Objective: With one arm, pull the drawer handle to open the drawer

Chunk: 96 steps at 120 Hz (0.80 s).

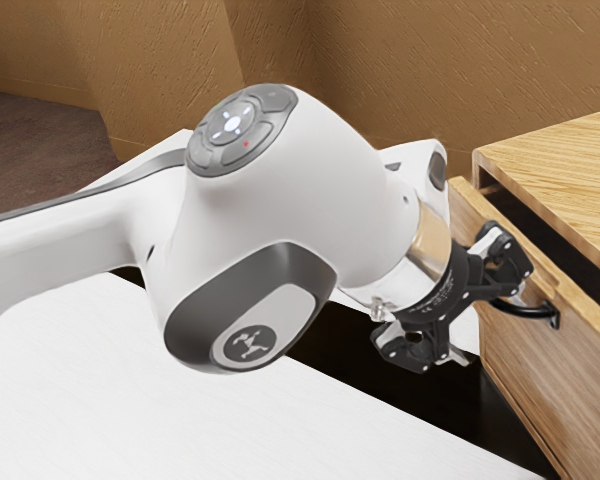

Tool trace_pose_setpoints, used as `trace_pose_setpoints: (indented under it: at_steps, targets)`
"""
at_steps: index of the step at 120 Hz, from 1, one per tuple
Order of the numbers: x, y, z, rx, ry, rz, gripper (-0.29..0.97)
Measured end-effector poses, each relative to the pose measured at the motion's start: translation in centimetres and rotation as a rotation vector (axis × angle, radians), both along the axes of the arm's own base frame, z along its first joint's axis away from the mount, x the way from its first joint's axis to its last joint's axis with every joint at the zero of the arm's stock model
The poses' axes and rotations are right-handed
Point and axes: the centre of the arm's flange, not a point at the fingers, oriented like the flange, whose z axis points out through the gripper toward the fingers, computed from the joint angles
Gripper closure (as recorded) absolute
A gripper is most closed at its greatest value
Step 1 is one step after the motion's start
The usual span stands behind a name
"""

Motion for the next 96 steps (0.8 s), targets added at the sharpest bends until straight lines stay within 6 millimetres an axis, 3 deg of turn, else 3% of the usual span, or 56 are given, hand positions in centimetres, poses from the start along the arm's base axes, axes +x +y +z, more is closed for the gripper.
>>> trace_pose_setpoints:
  at_steps: [29,73,96]
  targets:
    - [-0.6,1.8,1.0,0.003,-0.015,0.035,0.21]
    - [-0.7,2.4,-0.1,0.002,0.02,0.05,0.21]
    - [-2.3,2.7,0.0,0.005,0.018,0.06,0.21]
